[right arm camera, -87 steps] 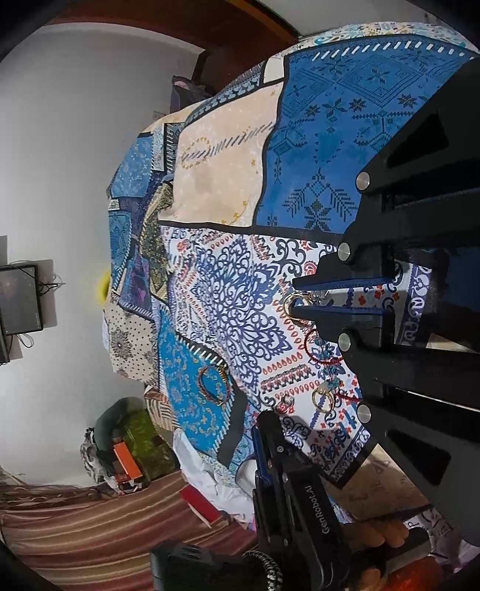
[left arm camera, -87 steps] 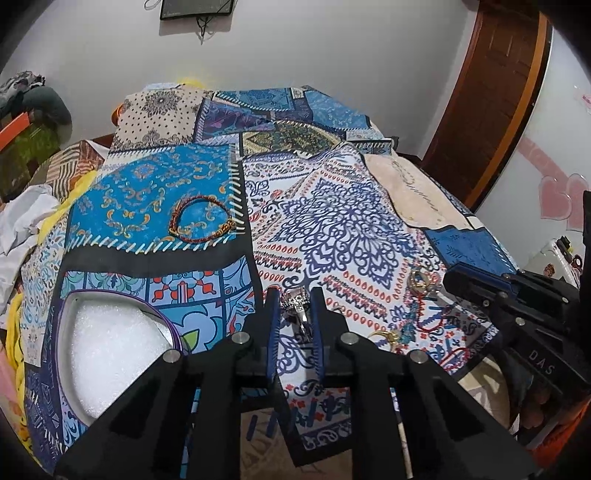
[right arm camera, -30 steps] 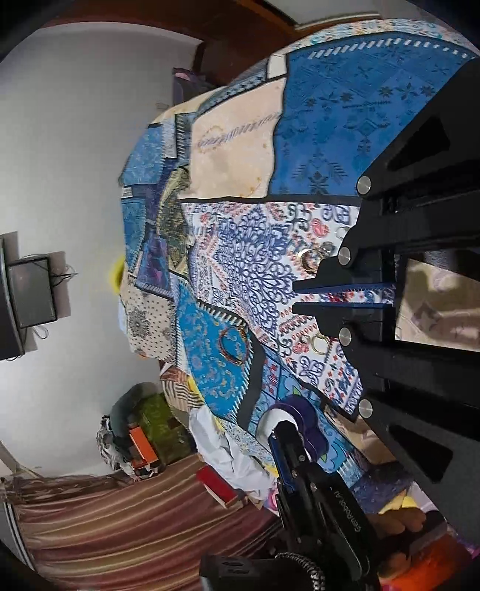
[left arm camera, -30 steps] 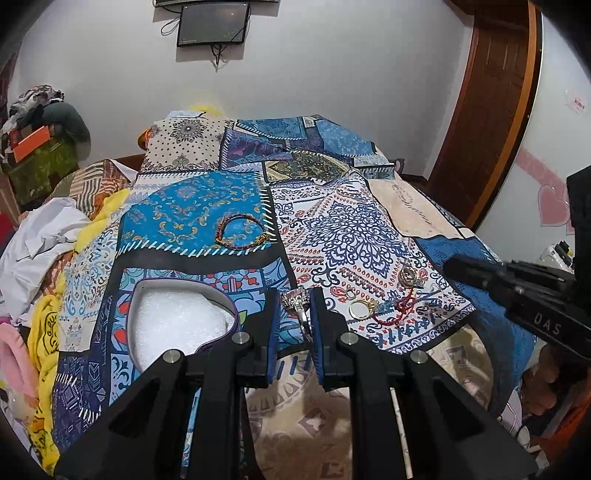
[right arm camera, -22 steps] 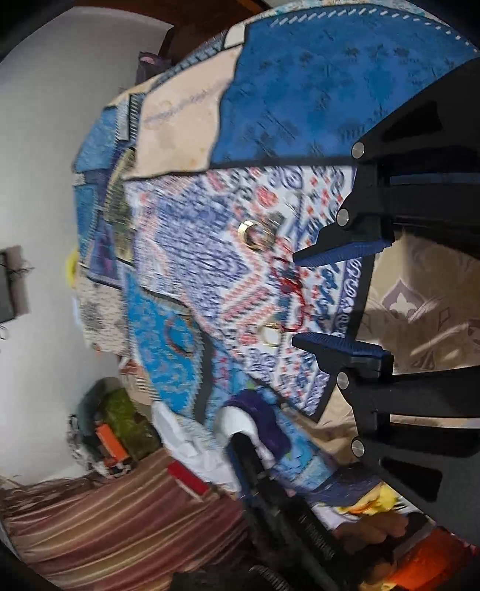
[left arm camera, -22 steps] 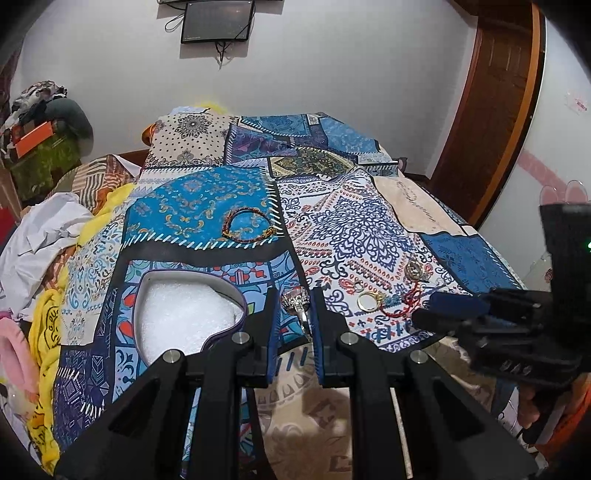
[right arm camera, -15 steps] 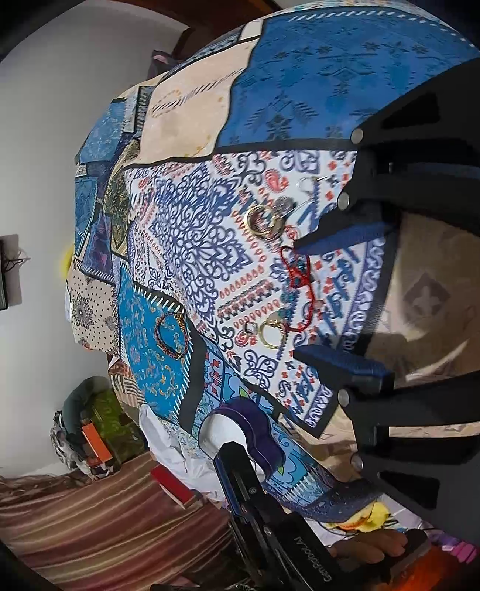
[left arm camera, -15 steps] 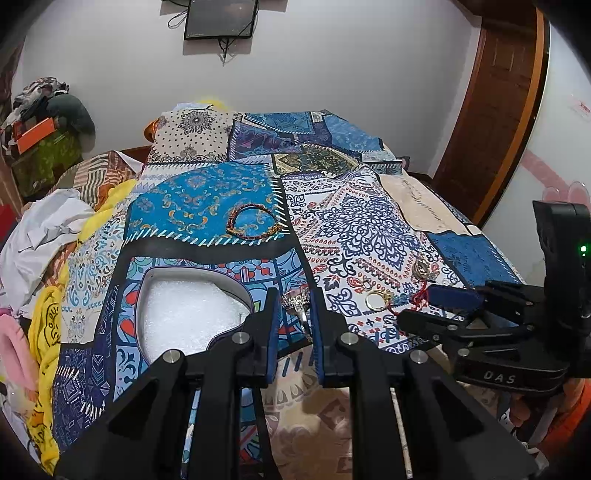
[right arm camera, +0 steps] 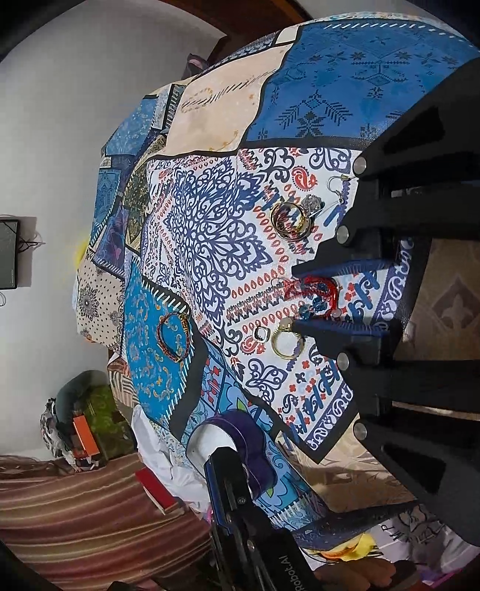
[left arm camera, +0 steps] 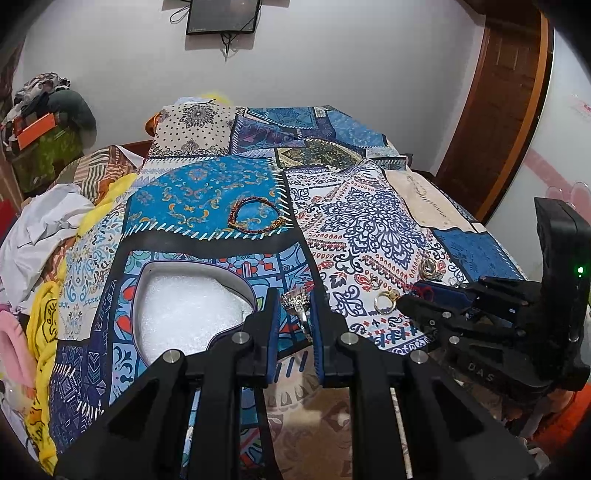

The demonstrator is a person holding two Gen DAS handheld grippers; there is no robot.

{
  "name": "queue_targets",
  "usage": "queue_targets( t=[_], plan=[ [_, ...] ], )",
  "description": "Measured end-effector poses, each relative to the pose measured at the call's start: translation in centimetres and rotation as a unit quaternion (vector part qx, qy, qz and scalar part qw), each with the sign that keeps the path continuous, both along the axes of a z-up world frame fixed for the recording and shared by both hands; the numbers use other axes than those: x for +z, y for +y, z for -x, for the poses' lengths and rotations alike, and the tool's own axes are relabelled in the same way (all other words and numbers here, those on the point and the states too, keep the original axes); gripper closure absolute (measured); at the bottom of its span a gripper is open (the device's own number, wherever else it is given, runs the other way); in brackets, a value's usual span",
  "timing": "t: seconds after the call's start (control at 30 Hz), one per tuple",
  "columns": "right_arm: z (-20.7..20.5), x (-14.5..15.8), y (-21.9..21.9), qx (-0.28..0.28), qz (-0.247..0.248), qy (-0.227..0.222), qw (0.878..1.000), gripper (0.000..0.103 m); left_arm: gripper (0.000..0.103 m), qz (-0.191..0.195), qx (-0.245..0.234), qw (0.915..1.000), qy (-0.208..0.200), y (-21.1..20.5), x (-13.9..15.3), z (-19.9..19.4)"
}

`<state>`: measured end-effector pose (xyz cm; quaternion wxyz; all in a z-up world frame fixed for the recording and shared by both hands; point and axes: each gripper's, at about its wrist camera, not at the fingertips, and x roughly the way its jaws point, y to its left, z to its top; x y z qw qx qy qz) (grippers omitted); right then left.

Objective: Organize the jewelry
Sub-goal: 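Carry both held pieces toward the purple heart-shaped box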

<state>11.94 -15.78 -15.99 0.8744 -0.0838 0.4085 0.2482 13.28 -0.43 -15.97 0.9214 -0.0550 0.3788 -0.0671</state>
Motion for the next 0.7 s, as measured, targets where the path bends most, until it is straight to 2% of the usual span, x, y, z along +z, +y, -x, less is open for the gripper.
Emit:
queue_targets(
  t=[0.13, 0.33, 0.7],
  plan=[
    [0.2, 0.0, 0.1, 0.0, 0.0, -0.005, 1.0, 0.09, 0.088, 0.0, 0.001, 1.0, 0.0, 0.0, 0.2, 0.1],
    [0.7, 1.0, -0.5, -0.007, -0.015, -0.002, 1.0, 0.09, 0.088, -0.005, 0.001, 1.0, -0.006, 0.0, 0.8, 0.7],
    [2.0, 6.1, 0.4, 0.004, -0.045, -0.051, 0.998, 0.09, 0.088, 0.002, 0.016, 0.9994, -0.032, 1.5, 2.9, 2.2]
  ],
)
